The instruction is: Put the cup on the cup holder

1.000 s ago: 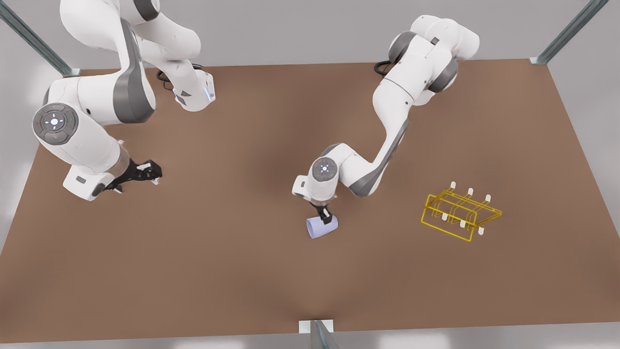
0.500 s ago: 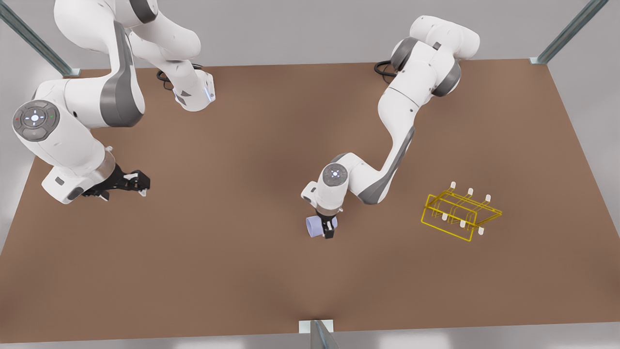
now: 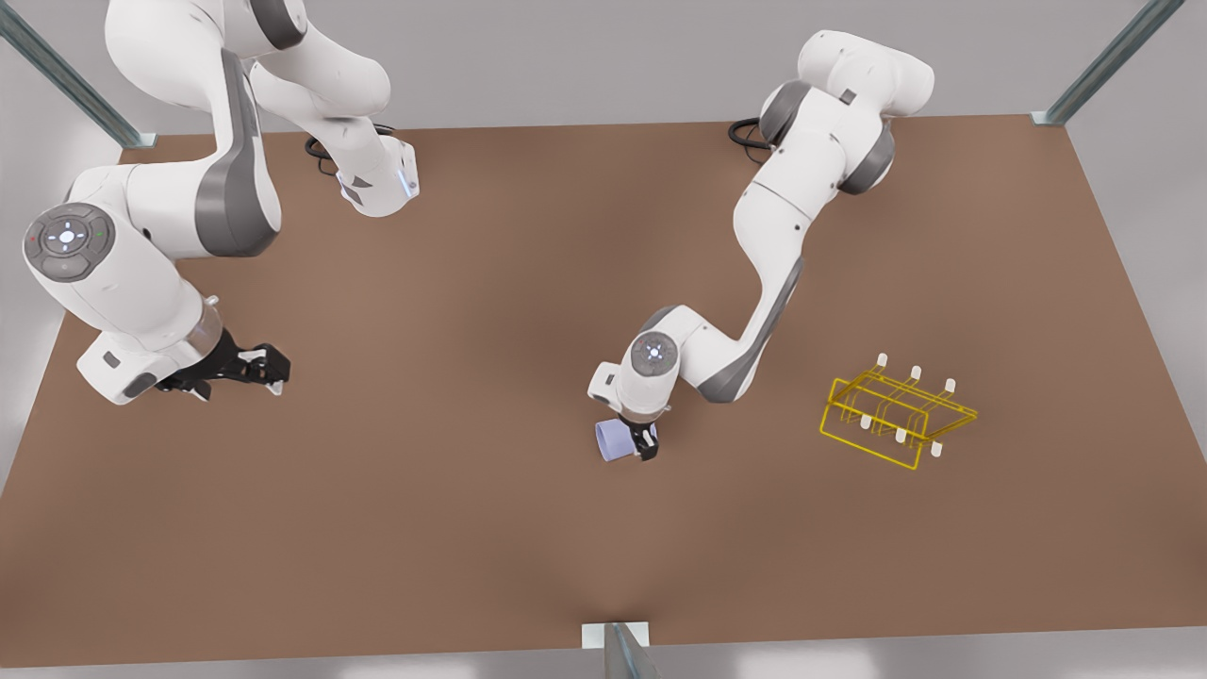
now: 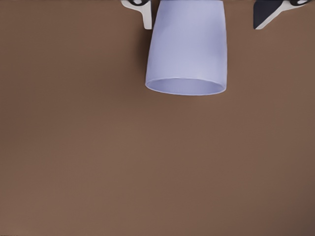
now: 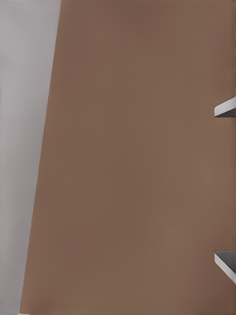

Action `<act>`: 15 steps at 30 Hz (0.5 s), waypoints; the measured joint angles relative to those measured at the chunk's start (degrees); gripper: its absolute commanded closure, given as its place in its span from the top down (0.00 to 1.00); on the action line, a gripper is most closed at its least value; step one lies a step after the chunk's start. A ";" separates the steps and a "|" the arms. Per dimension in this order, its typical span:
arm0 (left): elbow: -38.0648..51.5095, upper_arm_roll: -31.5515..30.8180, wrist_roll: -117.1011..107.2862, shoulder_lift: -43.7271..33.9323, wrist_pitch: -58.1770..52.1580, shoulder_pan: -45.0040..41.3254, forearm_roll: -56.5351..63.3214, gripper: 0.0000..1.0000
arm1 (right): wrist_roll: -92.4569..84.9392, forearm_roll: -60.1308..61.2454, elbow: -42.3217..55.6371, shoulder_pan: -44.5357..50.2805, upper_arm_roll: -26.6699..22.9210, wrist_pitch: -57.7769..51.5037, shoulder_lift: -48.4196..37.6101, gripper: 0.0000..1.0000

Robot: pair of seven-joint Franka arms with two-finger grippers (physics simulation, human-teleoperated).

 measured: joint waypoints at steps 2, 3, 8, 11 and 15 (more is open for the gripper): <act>0.09 0.00 -1.28 0.92 0.47 -0.01 -0.06 1.00 | 0.18 -0.04 -0.04 -0.02 0.00 0.09 -0.02 1.00; 0.13 -0.04 -1.87 1.26 0.76 -0.01 -0.07 1.00 | 0.27 -0.05 -0.06 -0.03 0.00 0.13 -0.01 1.00; 0.19 -0.25 -4.39 3.13 3.09 -0.08 -0.18 1.00 | 0.63 -0.09 -0.09 -0.12 -0.07 0.24 0.00 1.00; 1.06 -0.33 -5.58 4.41 4.59 -0.19 -0.21 1.00 | 0.80 -0.10 -0.09 -0.12 -0.08 0.28 0.00 1.00; 1.29 -0.35 -6.87 4.87 5.97 -0.27 -0.22 1.00 | 0.99 -0.10 -0.09 -0.11 -0.09 0.32 0.00 1.00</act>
